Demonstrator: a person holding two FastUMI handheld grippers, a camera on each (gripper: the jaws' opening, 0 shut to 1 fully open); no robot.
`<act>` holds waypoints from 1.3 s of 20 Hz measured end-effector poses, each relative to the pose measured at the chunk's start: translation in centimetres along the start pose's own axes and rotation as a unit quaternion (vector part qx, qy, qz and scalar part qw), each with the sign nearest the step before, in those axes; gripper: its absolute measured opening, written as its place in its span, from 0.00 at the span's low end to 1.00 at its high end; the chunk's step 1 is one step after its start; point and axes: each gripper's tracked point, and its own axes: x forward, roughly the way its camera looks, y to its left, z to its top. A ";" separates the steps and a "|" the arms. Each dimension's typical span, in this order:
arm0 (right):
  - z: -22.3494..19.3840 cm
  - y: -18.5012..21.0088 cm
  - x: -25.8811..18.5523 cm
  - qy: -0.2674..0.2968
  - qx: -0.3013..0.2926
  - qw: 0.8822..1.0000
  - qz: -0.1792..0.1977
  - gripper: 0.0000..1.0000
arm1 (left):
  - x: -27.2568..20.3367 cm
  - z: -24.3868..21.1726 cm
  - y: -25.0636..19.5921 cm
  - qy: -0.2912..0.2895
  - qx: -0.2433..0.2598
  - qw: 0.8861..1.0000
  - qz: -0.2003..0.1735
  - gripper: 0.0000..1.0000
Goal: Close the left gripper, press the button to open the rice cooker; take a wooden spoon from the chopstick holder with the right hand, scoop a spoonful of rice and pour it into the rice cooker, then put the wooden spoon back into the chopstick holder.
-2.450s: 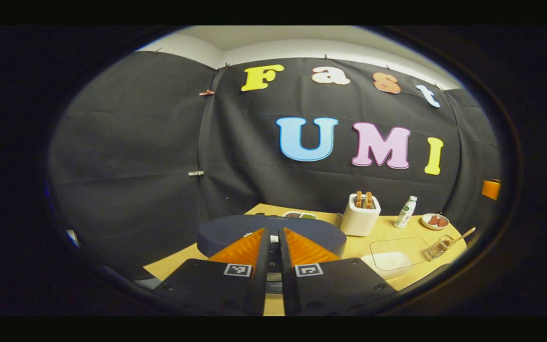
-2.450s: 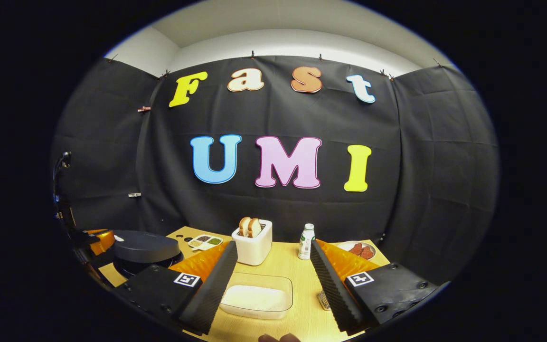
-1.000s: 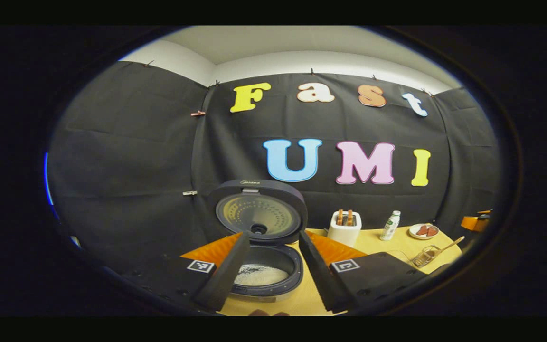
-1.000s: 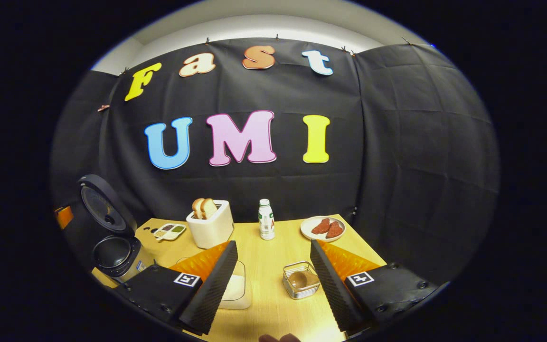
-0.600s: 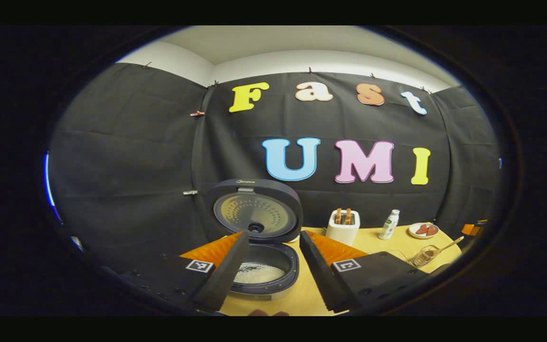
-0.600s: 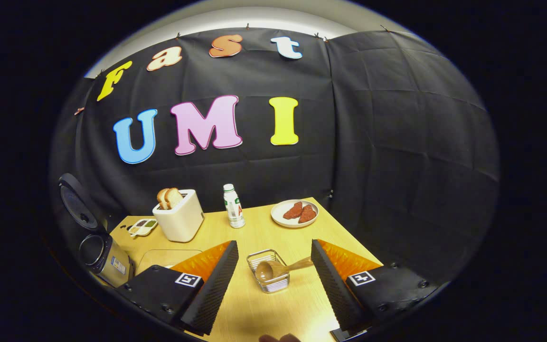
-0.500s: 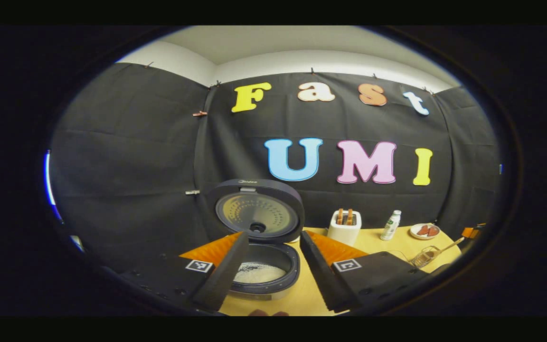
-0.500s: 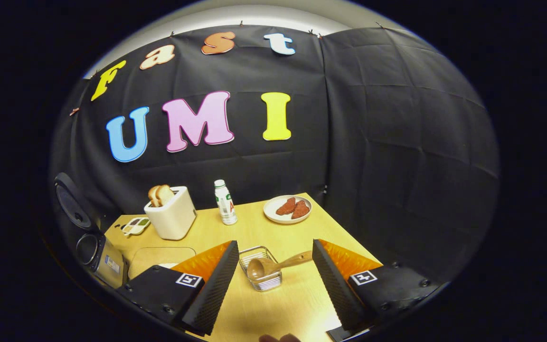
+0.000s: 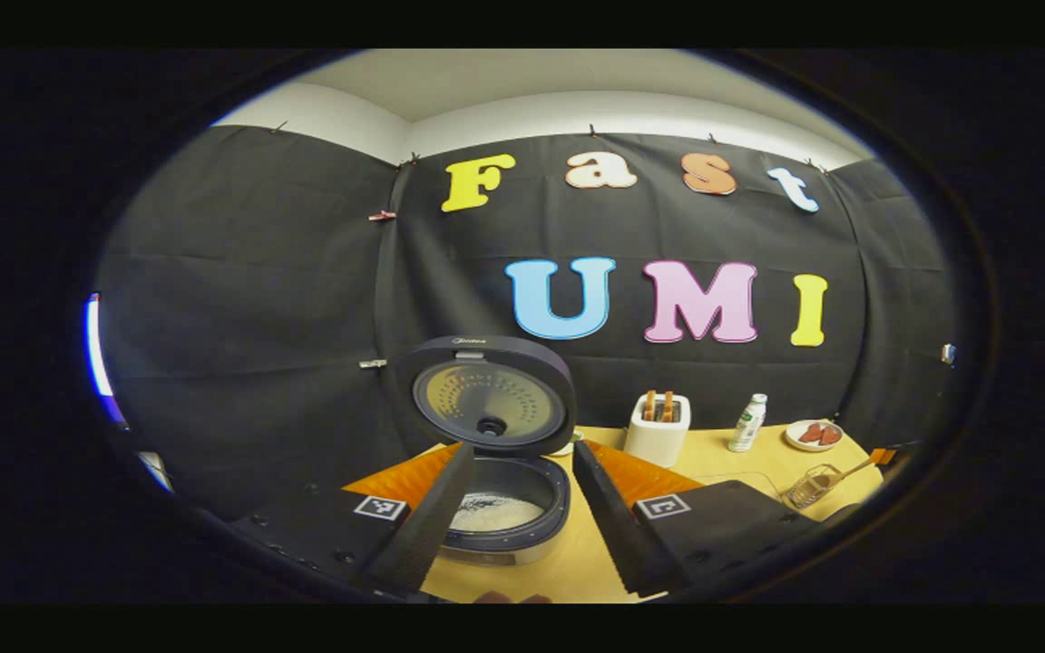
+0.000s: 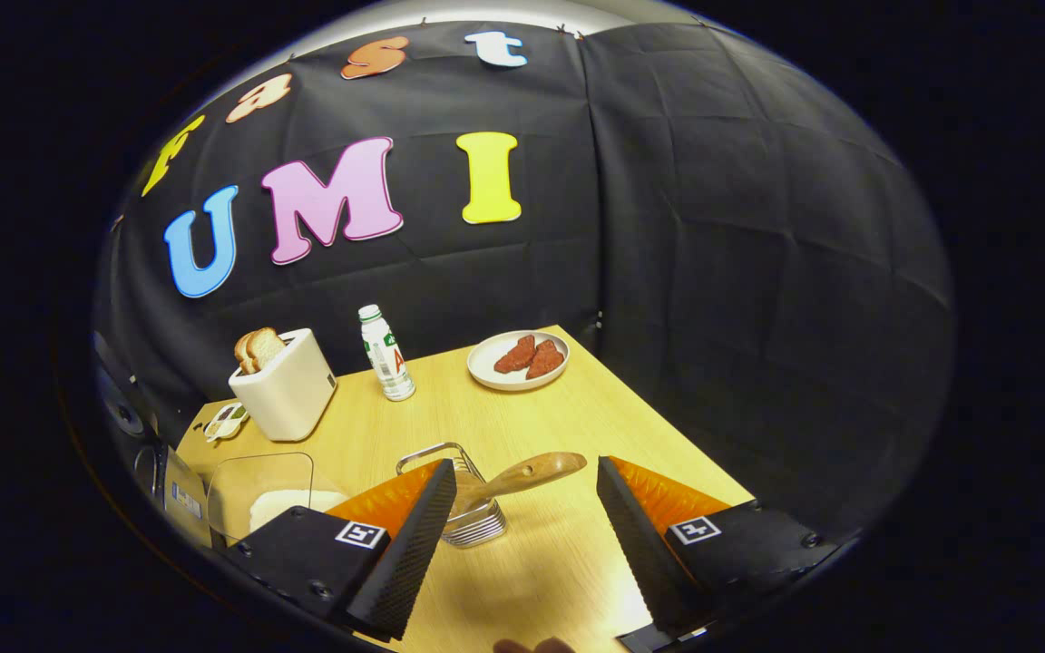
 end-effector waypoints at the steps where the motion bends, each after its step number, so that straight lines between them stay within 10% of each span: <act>1: -0.5 0.0 0.7 0.010 0.013 1.000 0.000 0.97 | -0.2 0.2 -0.3 -0.002 0.002 1.000 -0.001 0.77; 18: -1.3 1.7 6.5 0.018 0.043 0.998 0.048 0.94 | -2.6 -1.0 -2.4 0.026 0.023 0.999 -0.006 0.77; 23: -1.4 1.5 7.2 0.022 0.051 0.998 0.038 0.55 | -3.1 -1.5 -2.5 0.030 0.022 0.999 -0.007 0.77; 26: -1.4 1.7 6.6 0.027 0.039 0.998 0.052 0.54 | -3.3 -2.0 -2.7 0.036 0.018 0.999 -0.009 0.77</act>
